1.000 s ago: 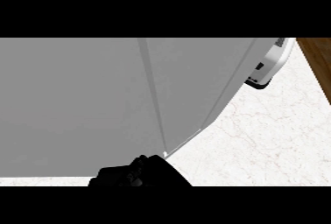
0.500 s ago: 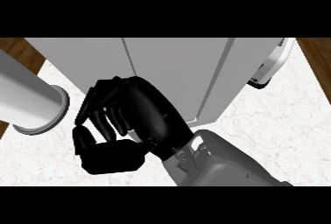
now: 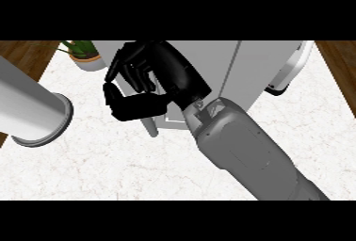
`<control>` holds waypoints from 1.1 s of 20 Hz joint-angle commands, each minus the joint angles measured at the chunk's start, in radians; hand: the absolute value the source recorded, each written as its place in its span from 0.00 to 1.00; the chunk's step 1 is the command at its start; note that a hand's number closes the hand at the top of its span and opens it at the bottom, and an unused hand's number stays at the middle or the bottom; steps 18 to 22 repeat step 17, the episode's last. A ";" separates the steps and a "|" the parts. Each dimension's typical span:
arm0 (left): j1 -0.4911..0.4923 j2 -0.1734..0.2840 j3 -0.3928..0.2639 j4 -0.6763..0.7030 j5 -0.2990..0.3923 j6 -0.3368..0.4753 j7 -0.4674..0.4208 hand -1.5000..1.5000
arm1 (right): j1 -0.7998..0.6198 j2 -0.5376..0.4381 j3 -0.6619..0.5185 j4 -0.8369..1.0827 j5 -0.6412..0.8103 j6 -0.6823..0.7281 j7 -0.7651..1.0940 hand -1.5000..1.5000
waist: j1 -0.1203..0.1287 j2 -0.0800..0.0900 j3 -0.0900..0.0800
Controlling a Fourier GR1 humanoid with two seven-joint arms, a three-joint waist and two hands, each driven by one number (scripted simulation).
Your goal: Pick up the wine, place it into the cabinet and close the cabinet
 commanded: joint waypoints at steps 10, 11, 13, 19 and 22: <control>-0.198 -0.089 -0.174 0.054 -0.121 0.148 0.054 0.00 | -0.002 -0.140 -0.133 0.204 0.008 0.093 -0.202 1.00 | -0.039 0.026 0.004; -0.197 -0.111 -0.210 0.033 -0.151 0.175 0.050 0.00 | -0.057 -0.139 -0.154 0.216 0.005 0.091 -0.181 1.00 | -0.030 0.024 0.004; -0.218 -0.101 -0.200 0.043 -0.140 0.177 0.069 0.00 | -0.075 -0.133 -0.165 0.248 -0.007 0.096 -0.170 1.00 | -0.022 0.025 0.004; -0.243 -0.128 -0.222 0.072 -0.171 0.174 0.045 0.00 | -0.051 -0.147 -0.160 0.259 -0.004 0.103 -0.211 1.00 | -0.019 0.023 0.003; -0.243 -0.128 -0.222 0.072 -0.171 0.174 0.045 0.00 | -0.051 -0.147 -0.160 0.259 -0.004 0.103 -0.211 1.00 | -0.019 0.023 0.003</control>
